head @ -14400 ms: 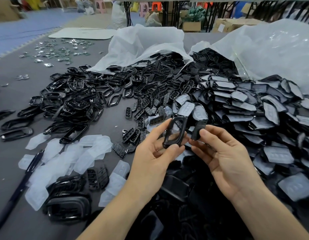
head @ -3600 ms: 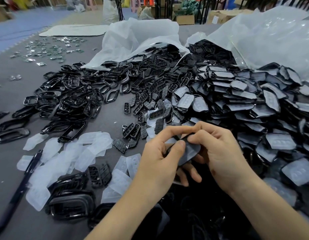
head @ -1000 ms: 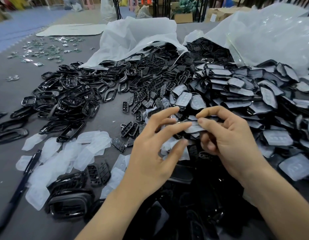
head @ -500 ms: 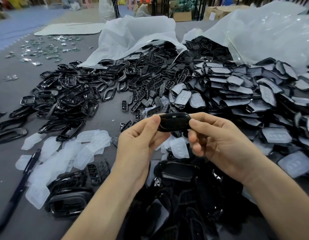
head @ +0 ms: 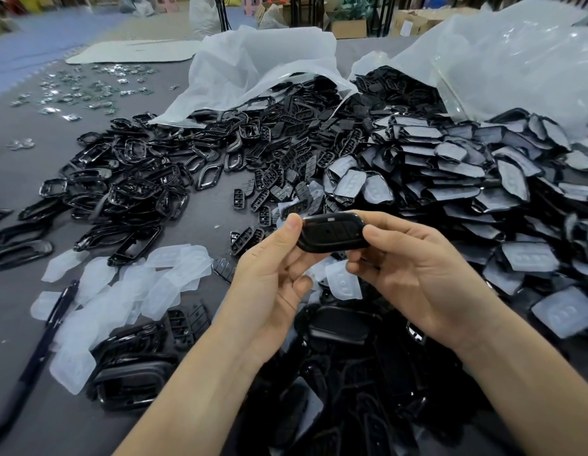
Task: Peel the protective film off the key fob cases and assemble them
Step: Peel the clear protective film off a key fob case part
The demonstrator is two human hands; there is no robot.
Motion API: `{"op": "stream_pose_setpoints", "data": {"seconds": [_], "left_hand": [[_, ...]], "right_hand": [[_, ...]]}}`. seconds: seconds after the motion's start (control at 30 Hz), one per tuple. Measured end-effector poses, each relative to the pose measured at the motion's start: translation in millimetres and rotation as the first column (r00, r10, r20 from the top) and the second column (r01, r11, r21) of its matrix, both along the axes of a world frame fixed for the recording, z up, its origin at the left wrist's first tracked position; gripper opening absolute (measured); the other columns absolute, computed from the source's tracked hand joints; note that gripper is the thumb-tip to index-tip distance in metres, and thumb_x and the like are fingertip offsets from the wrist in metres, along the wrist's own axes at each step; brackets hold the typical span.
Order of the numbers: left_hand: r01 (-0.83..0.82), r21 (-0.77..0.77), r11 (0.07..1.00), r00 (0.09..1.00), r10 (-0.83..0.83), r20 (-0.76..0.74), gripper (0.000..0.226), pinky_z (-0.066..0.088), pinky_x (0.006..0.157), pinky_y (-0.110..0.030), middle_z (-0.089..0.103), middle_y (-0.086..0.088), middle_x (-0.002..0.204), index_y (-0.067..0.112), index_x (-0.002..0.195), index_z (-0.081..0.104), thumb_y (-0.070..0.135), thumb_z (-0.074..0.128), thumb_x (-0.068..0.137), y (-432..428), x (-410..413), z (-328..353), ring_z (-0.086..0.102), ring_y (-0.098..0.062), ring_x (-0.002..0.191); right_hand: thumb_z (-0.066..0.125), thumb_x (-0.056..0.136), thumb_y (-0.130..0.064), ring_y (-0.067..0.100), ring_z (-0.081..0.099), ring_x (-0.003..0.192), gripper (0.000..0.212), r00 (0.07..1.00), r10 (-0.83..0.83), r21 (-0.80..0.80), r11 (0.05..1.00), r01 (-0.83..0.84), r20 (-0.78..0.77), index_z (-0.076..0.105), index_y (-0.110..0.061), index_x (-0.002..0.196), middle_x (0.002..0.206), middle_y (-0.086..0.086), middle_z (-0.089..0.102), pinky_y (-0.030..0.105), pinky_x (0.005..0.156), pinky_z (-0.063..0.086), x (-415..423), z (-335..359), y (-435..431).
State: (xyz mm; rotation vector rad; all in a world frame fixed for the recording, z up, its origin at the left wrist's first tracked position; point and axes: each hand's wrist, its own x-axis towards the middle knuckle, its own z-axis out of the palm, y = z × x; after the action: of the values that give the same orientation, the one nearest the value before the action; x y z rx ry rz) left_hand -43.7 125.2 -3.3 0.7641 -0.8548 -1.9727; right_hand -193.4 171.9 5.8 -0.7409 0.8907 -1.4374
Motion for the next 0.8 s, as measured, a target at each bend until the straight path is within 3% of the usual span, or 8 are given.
{"op": "stream_pose_setpoints", "data": {"seconds": [0.2, 0.33, 0.43, 0.53, 0.67, 0.8], "left_hand": [[-0.002, -0.01, 1.0, 0.999, 0.002, -0.047, 0.026, 0.032, 0.031, -0.01, 0.074, -0.002, 0.097, 0.013, 0.086, 0.065, 0.035, 0.065, 0.072, 2.1, -1.0, -0.9, 0.07, -0.007, 0.073], [-0.06, -0.071, 0.996, 0.998, 0.059, -0.012, 0.026, 0.03, 0.032, -0.01, 0.071, 0.005, 0.082, 0.015, 0.086, 0.05, 0.033, 0.063, 0.073, 2.3, -1.6, -1.0, 0.064, -0.003, 0.058], [-0.091, -0.058, 0.994, 0.996, 0.093, 0.018, 0.025, 0.03, 0.032, -0.011, 0.072, 0.003, 0.082, 0.018, 0.083, 0.05, 0.032, 0.066, 0.07, -0.5, -1.3, -1.5, 0.068, -0.008, 0.064], [-0.113, -0.049, 0.992, 0.993, 0.114, 0.016, 0.024, 0.03, 0.031, -0.012, 0.071, 0.003, 0.08, 0.019, 0.081, 0.052, 0.031, 0.067, 0.067, -2.4, -1.7, -2.4, 0.069, -0.008, 0.062], [-0.119, -0.04, 0.992, 0.993, 0.119, 0.016, 0.023, 0.033, 0.033, -0.012, 0.07, 0.003, 0.08, 0.019, 0.083, 0.055, 0.031, 0.067, 0.068, -2.0, -2.3, -4.3, 0.068, -0.008, 0.062], [-0.124, -0.053, 0.991, 0.992, 0.126, 0.033, 0.022, 0.034, 0.033, -0.013, 0.071, 0.005, 0.079, 0.019, 0.085, 0.057, 0.032, 0.067, 0.07, -2.1, -2.7, -4.9, 0.068, -0.009, 0.064]], "right_hand": [[0.056, 0.075, -0.009, 0.011, 0.056, 0.062, 0.024, 1.0, -0.018, 0.001, 1.0, 0.018, 0.015, 0.069, -0.001, 0.093, 0.07, 0.005, 0.063, 0.022, 0.06, 0.052, 0.0, -0.8, -0.2], [0.055, 0.076, -0.008, 0.011, 0.055, 0.062, 0.021, 1.0, -0.019, -0.03, 0.999, 0.019, -0.003, 0.066, -0.001, 0.093, 0.074, 0.004, 0.065, 0.022, 0.06, 0.051, 1.4, -3.2, -0.4], [0.06, 0.08, -0.004, 0.012, 0.054, 0.063, 0.013, 0.998, -0.038, -0.098, 0.995, 0.032, -0.058, 0.07, -0.004, 0.09, 0.079, 0.006, 0.066, 0.022, 0.061, 0.05, 1.9, -5.1, 0.5], [0.055, 0.079, -0.007, 0.013, 0.056, 0.064, 0.022, 0.992, -0.078, -0.153, 0.986, 0.062, -0.097, 0.075, -0.01, 0.087, 0.084, 0.008, 0.068, 0.023, 0.063, 0.05, 4.4, -7.8, 1.0], [0.057, 0.08, -0.009, 0.012, 0.056, 0.066, 0.024, 0.989, -0.088, -0.163, 0.984, 0.069, -0.117, 0.075, -0.007, 0.095, 0.091, 0.008, 0.071, 0.022, 0.063, 0.05, 5.6, -9.5, -0.6], [0.064, 0.073, -0.016, 0.012, 0.056, 0.066, 0.023, 0.991, -0.078, -0.156, 0.986, 0.061, -0.11, 0.076, -0.007, 0.091, 0.088, 0.005, 0.071, 0.021, 0.064, 0.05, 2.0, -10.1, -1.1]]}}
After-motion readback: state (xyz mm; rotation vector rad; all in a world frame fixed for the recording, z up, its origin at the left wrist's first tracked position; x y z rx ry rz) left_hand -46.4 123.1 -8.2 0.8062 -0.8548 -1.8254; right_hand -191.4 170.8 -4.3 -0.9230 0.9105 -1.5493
